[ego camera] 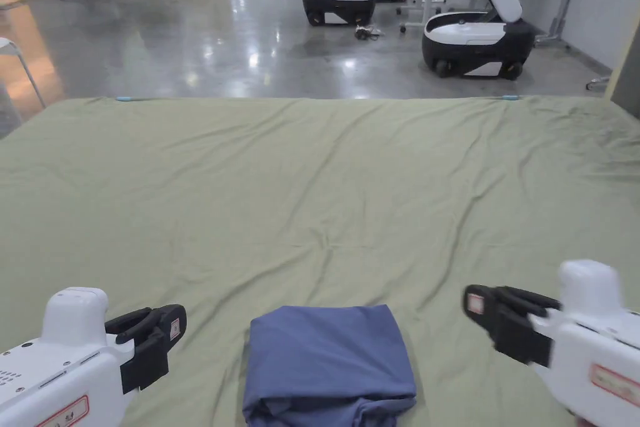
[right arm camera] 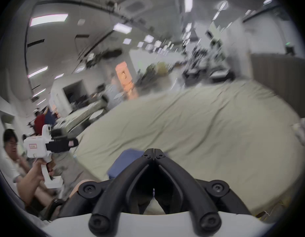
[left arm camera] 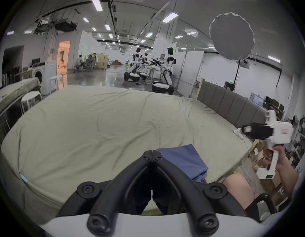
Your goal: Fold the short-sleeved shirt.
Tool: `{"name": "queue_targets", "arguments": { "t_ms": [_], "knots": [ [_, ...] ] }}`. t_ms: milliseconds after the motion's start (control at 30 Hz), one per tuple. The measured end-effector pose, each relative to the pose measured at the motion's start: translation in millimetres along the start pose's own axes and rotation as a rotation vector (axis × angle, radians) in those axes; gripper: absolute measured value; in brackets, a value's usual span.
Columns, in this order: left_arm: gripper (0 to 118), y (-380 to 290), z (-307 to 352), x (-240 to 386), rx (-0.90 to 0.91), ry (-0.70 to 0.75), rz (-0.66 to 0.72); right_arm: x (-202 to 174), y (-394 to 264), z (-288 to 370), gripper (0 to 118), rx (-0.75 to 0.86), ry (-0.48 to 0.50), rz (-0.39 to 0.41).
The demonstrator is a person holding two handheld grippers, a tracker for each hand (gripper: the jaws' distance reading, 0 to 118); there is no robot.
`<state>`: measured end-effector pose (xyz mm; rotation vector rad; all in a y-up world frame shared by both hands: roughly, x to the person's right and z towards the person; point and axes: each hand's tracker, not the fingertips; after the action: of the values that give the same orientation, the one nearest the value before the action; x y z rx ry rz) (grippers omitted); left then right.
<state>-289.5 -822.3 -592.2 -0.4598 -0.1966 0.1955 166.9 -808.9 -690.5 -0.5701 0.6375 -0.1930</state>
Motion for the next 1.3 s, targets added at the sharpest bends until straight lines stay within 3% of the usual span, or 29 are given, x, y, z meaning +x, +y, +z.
{"name": "queue_targets", "arguments": {
  "t_ms": [67,133,167,233,300,367,400,600,633,667,700,767,867,967,1033,1133,1233,1300],
  "knots": [
    [0,-2.0,-0.7,-4.7,-0.018,0.006,0.018,0.6,-0.3,-53.7,0,-0.115,0.033,-0.017],
    [0,-4.0,-1.3,-10.1,-0.037,0.001,0.030,5.4,-13.2,-113.1,0,-0.269,0.115,-0.119],
    [0,-4.9,-3.2,-14.2,-0.064,-0.018,0.069,9.3,-23.1,-141.9,0,-0.363,0.123,-0.188],
    [0,-4.1,-9.1,-23.3,-0.125,-0.069,0.139,18.0,-46.3,-176.9,0,-0.442,0.067,-0.228],
    [0,-4.7,-16.4,-31.5,-0.163,-0.091,0.140,32.3,-65.3,-195.5,0,-0.479,0.044,-0.262],
    [0,-5.0,-24.9,-35.2,-0.208,-0.086,0.119,48.8,-70.0,-191.1,0,-0.426,0.138,-0.430],
    [0,-6.2,-31.8,-38.0,-0.228,-0.078,0.115,52.5,-71.1,-185.5,0,-0.424,0.140,-0.468],
    [0,-19.1,-93.6,-55.8,-0.375,-0.238,0.278,52.9,-73.6,-183.0,0,-0.424,0.136,-0.459],
    [5,-22.5,-105.9,-58.5,-0.403,-0.297,0.311,52.5,-73.3,-182.7,0,-0.424,0.134,-0.458],
    [23,-28.6,-120.7,-63.0,-0.451,-0.376,0.381,53.6,-73.7,-184.3,0,-0.425,0.133,-0.452],
    [48,-37.1,-136.4,-68.1,-0.499,-0.455,0.466,53.5,-73.7,-184.1,0,-0.424,0.132,-0.447],
    [116,-56.9,-159.7,-70.9,-0.589,-0.515,0.533,52.7,-73.3,-182.6,0,-0.424,0.128,-0.443],
    [115,-79.3,-179.7,-71.9,-0.529,-0.515,0.488,50.6,-74.2,-180.1,0,-0.420,0.123,-0.440],
    [118,-86.0,-187.8,-79.9,-0.405,-0.567,0.622,49.3,-74.1,-176.9,0,-0.421,0.128,-0.440],
    [118,-84.6,-195.1,-79.9,-0.453,-0.569,0.651,50.3,-74.4,-176.7,0,-0.424,0.134,-0.451],
    [118,-76.4,-208.7,-67.9,-0.505,-0.609,0.586,51.5,-74.2,-177.7,0,-0.427,0.141,-0.457],
    [118,-70.8,-231.7,-47.2,-0.637,-0.687,0.679,52.4,-74.7,-178.2,0,-0.424,0.147,-0.460],
    [114,-63.4,-236.3,-40.7,-0.665,-0.635,0.507,52.7,-75.7,-177.6,0,-0.420,0.150,-0.469]
  ]
}}
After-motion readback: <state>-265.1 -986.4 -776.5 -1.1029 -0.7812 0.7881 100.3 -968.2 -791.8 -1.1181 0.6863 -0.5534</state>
